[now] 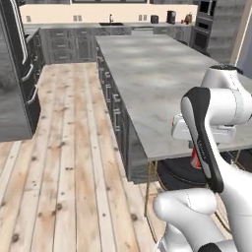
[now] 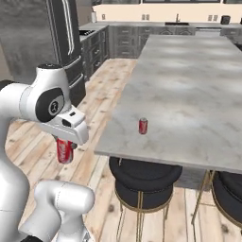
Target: Four empty soda cans are scattered around the kitchen. Gather all the cans and cluster them next to the stove for recycling.
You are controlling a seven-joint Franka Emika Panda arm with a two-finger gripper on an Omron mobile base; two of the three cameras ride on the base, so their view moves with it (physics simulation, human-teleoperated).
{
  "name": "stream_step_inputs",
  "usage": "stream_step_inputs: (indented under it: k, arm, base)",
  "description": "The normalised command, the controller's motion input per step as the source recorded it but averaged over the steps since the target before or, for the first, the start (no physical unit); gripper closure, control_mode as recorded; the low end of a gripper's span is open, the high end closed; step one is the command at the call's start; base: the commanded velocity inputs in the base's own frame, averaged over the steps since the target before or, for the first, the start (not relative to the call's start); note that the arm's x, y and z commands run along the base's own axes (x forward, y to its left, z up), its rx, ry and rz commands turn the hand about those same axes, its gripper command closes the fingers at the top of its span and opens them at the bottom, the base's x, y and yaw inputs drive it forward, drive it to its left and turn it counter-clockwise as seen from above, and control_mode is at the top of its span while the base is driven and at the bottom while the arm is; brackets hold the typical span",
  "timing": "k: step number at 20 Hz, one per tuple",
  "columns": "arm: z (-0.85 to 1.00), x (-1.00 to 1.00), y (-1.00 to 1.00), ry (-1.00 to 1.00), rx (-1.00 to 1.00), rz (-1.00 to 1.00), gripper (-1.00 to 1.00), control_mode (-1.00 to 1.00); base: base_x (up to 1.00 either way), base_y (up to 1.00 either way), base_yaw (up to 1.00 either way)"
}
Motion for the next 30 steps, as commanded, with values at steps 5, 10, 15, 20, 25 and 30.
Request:
stream_step_inputs:
  k: [5, 10, 15, 20, 25, 30]
  arm:
    - [0.0, 0.0, 0.0, 0.0, 0.0, 0.0, 1.0, 1.0]
    - [0.0, 0.0, 0.0, 0.0, 0.0, 0.0, 1.0, 1.0]
    - [0.0, 0.0, 0.0, 0.0, 0.0, 0.0, 1.0, 1.0]
    - [0.0, 0.0, 0.0, 0.0, 0.0, 0.0, 1.0, 1.0]
    - [0.0, 0.0, 0.0, 0.0, 0.0, 0.0, 1.0, 1.0]
    - [0.0, 0.0, 0.0, 0.0, 0.0, 0.0, 1.0, 1.0]
  base:
    - [0.09, 1.0, 0.0]
    - [0.58, 0.72, 0.01]
    - [0.98, 0.49, 0.0]
    - [1.0, 0.4, 0.0]
    - [1.0, 0.34, 0.0]
    - [1.0, 0.12, 0.0]
